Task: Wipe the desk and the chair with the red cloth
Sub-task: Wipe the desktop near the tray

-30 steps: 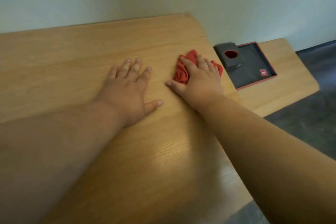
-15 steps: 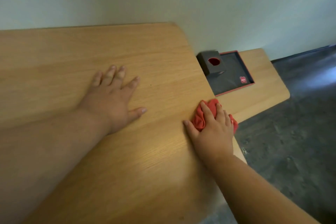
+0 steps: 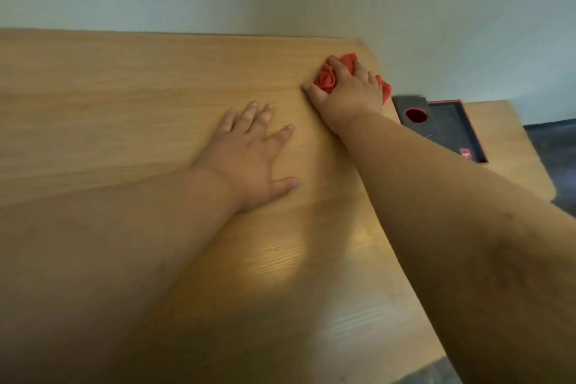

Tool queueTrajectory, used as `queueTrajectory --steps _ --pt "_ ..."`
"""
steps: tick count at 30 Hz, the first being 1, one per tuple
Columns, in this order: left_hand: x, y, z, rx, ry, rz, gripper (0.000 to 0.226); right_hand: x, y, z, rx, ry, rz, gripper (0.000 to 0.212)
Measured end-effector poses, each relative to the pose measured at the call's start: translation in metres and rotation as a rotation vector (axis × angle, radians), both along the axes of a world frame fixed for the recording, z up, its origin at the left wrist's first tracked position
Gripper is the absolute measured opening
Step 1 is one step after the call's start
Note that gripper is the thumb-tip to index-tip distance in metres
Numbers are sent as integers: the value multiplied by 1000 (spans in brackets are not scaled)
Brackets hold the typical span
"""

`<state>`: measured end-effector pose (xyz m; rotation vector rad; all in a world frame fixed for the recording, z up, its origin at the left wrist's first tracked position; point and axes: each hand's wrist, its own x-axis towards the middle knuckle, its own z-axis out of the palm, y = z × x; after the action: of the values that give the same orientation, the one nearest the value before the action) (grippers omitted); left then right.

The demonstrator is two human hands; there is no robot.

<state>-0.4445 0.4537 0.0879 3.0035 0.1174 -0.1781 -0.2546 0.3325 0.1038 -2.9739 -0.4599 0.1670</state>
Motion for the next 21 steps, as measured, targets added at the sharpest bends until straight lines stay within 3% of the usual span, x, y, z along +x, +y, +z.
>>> queueTrajectory --steps 12,19,21 --pt "-1 -1 5 51 71 0 98 -188 -196 1 68 12 -160 67" --pt "-10 -15 59 93 511 -91 96 -233 -251 10 58 78 -210 47" --pt "-33 -20 79 56 581 -174 95 -228 -247 32 184 182 -389 35"
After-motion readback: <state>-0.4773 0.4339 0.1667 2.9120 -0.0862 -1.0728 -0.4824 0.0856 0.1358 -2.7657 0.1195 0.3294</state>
